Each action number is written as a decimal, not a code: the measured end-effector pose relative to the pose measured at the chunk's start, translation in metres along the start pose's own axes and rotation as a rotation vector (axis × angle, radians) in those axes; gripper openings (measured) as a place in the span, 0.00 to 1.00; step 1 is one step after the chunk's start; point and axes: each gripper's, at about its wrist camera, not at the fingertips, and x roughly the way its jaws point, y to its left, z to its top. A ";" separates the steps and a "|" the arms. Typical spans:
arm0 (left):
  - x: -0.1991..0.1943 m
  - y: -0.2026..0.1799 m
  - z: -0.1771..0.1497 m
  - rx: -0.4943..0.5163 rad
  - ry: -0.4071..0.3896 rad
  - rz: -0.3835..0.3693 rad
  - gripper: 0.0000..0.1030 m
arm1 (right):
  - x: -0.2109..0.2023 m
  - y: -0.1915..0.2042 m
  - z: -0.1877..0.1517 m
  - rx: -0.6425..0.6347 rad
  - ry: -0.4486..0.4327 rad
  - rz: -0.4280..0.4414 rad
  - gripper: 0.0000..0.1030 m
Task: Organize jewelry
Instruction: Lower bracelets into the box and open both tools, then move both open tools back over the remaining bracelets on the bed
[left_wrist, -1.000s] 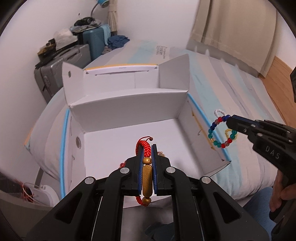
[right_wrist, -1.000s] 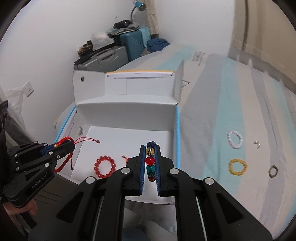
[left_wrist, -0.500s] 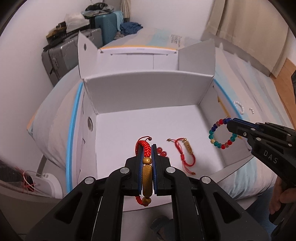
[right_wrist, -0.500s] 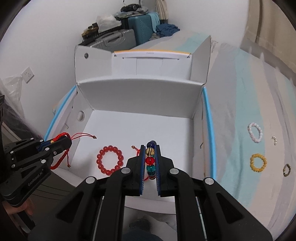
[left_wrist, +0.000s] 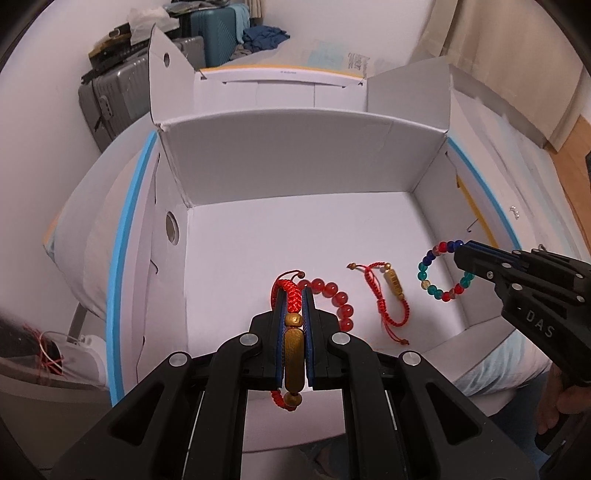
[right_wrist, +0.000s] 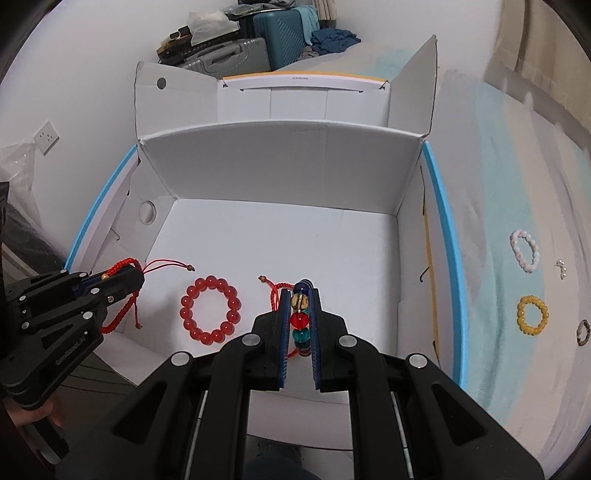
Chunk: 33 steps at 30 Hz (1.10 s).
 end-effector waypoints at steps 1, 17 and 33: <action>0.003 0.001 -0.001 -0.001 0.006 0.000 0.07 | 0.002 0.001 0.000 -0.001 0.005 0.001 0.09; -0.010 -0.006 0.001 0.002 -0.033 0.028 0.34 | -0.019 -0.010 -0.001 0.022 -0.068 -0.015 0.75; -0.042 -0.064 0.012 0.065 -0.101 0.012 0.54 | -0.104 -0.064 -0.014 0.096 -0.307 -0.081 0.93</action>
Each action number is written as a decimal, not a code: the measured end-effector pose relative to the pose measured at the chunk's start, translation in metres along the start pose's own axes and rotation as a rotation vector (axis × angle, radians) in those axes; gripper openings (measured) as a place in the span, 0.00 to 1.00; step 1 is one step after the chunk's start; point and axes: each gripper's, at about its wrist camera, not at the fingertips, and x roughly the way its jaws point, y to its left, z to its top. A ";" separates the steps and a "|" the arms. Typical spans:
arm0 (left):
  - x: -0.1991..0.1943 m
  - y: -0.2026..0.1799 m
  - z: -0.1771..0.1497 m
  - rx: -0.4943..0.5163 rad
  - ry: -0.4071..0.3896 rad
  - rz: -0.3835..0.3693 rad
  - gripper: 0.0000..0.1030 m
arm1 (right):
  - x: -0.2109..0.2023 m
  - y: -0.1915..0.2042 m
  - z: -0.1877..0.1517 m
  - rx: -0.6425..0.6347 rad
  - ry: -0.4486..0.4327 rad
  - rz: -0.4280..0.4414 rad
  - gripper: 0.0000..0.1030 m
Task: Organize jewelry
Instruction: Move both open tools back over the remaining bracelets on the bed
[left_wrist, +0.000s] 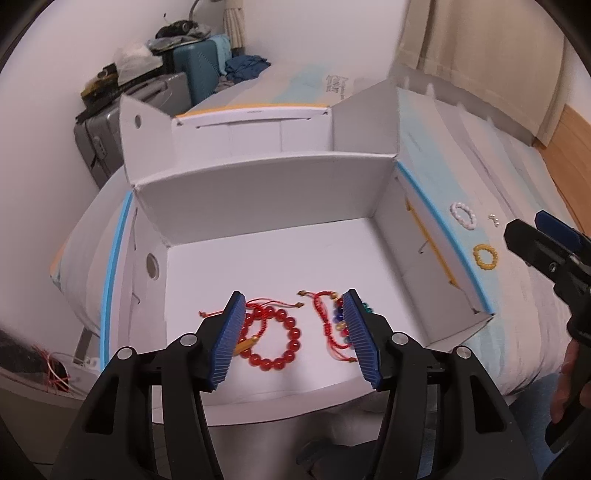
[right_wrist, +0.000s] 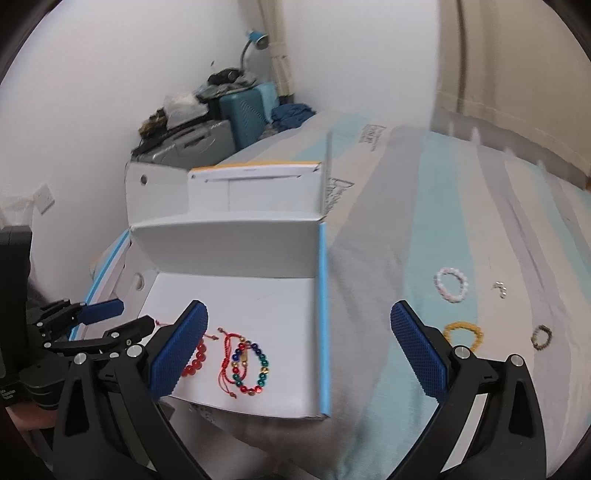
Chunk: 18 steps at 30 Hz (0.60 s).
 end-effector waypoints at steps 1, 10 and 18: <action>-0.002 -0.005 0.001 0.007 -0.004 -0.001 0.54 | -0.006 -0.007 -0.001 0.012 -0.015 -0.007 0.93; -0.012 -0.057 0.011 0.071 -0.025 -0.027 0.57 | -0.042 -0.059 -0.007 0.073 -0.060 -0.105 0.93; -0.016 -0.111 0.016 0.143 -0.036 -0.057 0.57 | -0.080 -0.110 -0.014 0.137 -0.114 -0.208 0.93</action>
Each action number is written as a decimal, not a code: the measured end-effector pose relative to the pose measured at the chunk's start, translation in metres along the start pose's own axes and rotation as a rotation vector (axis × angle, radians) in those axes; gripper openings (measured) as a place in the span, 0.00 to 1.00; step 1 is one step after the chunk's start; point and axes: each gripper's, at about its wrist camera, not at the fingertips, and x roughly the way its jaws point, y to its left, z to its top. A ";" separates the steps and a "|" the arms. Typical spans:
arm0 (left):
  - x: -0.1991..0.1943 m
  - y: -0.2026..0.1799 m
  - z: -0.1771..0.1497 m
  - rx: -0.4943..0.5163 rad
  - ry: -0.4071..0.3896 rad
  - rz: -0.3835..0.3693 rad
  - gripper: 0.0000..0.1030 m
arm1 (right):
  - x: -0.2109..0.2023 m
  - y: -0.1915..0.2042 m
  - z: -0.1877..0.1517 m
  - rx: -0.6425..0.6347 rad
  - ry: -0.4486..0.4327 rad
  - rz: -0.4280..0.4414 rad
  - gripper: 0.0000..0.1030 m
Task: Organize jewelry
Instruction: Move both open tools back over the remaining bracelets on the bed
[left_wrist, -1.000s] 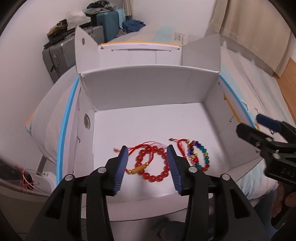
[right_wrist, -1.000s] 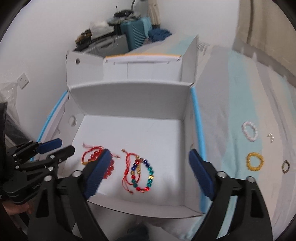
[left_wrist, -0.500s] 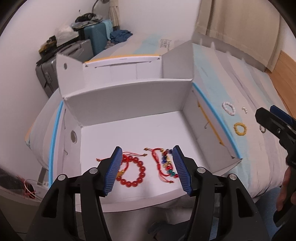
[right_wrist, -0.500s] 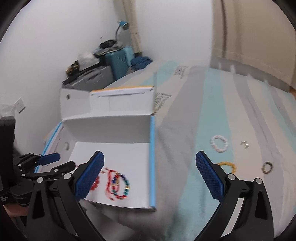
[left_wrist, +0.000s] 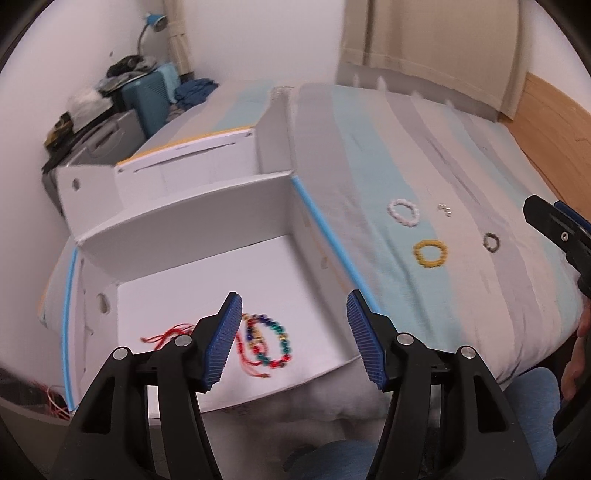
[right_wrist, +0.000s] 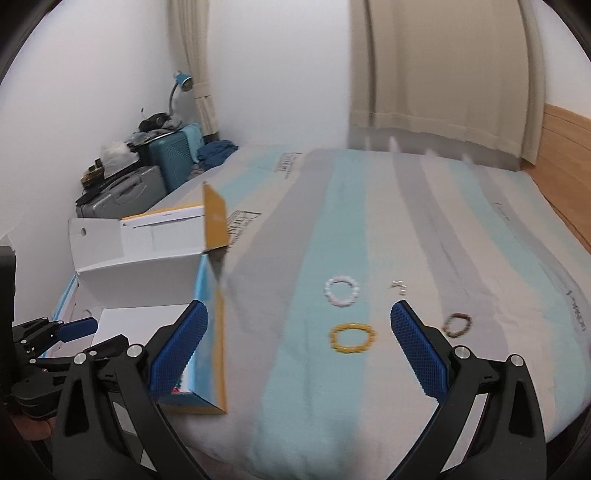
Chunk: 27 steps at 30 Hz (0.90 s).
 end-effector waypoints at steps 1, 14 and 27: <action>0.000 -0.008 0.002 0.009 -0.003 -0.005 0.57 | -0.003 -0.008 0.000 0.011 -0.004 -0.003 0.93; 0.018 -0.104 0.020 0.098 -0.012 -0.093 0.59 | -0.032 -0.103 -0.009 0.058 -0.049 -0.111 0.93; 0.067 -0.176 0.030 0.148 0.018 -0.178 0.59 | -0.004 -0.177 -0.013 0.061 0.080 -0.152 0.93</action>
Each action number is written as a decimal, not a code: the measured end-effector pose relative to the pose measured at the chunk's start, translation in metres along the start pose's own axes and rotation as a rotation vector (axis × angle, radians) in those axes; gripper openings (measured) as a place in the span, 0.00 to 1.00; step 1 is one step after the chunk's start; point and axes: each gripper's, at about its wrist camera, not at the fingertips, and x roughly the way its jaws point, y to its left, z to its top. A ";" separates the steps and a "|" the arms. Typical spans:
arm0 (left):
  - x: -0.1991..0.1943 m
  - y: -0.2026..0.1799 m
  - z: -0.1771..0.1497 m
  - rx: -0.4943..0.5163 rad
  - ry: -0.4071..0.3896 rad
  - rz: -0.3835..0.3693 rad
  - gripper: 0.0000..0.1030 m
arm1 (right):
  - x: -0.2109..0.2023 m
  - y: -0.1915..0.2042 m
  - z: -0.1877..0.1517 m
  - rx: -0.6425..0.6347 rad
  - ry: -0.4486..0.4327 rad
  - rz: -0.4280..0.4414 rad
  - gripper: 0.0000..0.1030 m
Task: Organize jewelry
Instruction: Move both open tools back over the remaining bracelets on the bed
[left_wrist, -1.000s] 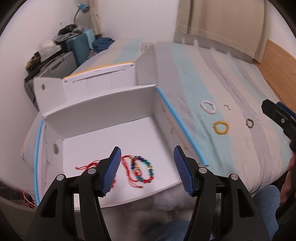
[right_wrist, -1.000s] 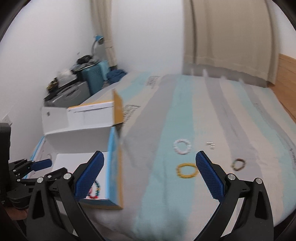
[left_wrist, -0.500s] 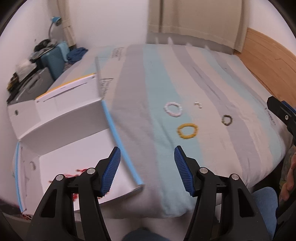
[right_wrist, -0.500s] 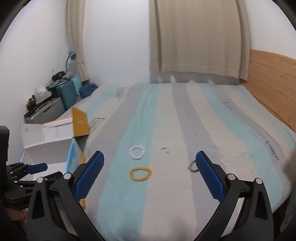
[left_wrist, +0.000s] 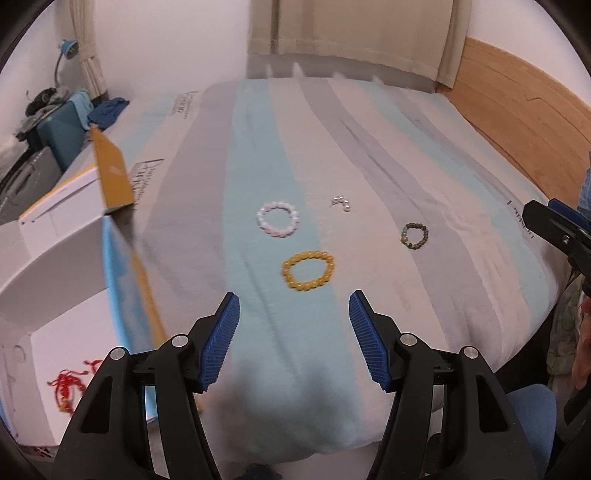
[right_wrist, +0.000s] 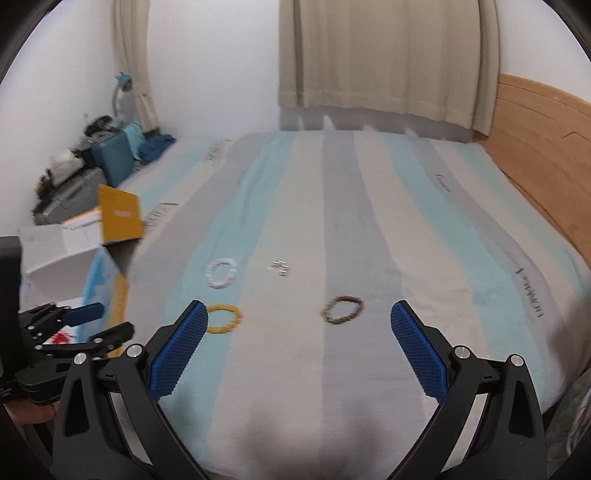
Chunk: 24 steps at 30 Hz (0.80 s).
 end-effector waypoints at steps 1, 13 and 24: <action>0.006 -0.004 0.002 0.003 0.005 -0.007 0.59 | 0.006 -0.004 0.001 -0.001 0.009 -0.006 0.93; 0.068 -0.010 0.025 -0.031 0.013 -0.041 0.59 | 0.092 -0.037 0.002 0.009 0.116 -0.064 0.93; 0.131 -0.006 0.028 -0.027 0.050 -0.049 0.60 | 0.174 -0.065 -0.019 0.147 0.188 -0.052 0.93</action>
